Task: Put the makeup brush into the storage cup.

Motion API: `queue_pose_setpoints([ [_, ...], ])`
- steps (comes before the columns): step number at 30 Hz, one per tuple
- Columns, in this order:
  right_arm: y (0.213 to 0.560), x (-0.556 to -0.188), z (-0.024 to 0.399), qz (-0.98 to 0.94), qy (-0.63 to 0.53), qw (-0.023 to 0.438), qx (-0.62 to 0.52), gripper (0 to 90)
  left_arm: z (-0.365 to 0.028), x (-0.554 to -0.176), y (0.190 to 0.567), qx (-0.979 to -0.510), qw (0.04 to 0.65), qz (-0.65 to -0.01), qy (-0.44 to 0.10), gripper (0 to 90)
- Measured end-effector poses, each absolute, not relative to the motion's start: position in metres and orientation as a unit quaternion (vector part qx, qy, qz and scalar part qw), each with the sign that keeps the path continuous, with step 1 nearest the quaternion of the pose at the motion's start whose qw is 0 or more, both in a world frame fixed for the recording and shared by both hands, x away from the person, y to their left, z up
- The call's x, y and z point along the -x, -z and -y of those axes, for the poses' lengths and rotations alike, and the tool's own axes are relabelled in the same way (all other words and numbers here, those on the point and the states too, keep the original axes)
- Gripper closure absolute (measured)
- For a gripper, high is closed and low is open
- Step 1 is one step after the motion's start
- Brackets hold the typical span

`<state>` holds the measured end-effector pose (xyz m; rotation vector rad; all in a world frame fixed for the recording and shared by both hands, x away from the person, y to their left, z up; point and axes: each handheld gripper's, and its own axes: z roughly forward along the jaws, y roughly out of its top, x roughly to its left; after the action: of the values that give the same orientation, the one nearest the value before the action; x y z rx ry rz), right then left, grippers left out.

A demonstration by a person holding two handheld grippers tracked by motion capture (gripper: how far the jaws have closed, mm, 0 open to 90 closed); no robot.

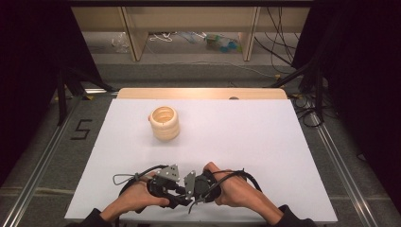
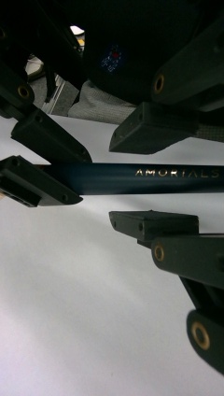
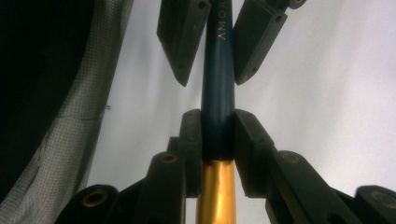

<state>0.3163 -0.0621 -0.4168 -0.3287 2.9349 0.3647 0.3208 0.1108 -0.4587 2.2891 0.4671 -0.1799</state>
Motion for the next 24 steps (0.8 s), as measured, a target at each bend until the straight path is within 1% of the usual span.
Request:
queue_pose_setpoints([
  [5,0.4175,-0.3183,0.0604,-0.977,-0.132,0.092,0.137,74.5,-0.1092,-0.3196,0.4598,-0.891,0.397,-0.204,0.087,62.3],
  [6,0.4168,-0.3149,0.0613,-0.982,-0.119,0.083,0.118,74.5,-0.1090,-0.3201,0.4602,-0.891,0.396,-0.203,0.089,62.9],
  [9,0.4178,-0.3147,0.0605,-0.981,-0.120,0.081,0.125,74.5,-0.1082,-0.3195,0.4608,-0.891,0.390,-0.212,0.094,64.4],
  [21,0.4180,-0.3124,0.0589,-0.981,-0.117,0.085,0.130,74.5,-0.1070,-0.3217,0.4629,-0.891,0.389,-0.209,0.107,66.9],
  [22,0.4196,-0.3116,0.0583,-0.981,-0.127,0.076,0.127,74.4,-0.1068,-0.3219,0.4630,-0.891,0.389,-0.209,0.106,67.3],
  [23,0.4178,-0.3111,0.0580,-0.981,-0.116,0.087,0.130,74.5,-0.1069,-0.3215,0.4629,-0.891,0.385,-0.214,0.109,67.3],
  [24,0.4180,-0.3110,0.0578,-0.981,-0.117,0.085,0.132,74.5,-0.1070,-0.3220,0.4630,-0.892,0.385,-0.209,0.109,67.6],
])
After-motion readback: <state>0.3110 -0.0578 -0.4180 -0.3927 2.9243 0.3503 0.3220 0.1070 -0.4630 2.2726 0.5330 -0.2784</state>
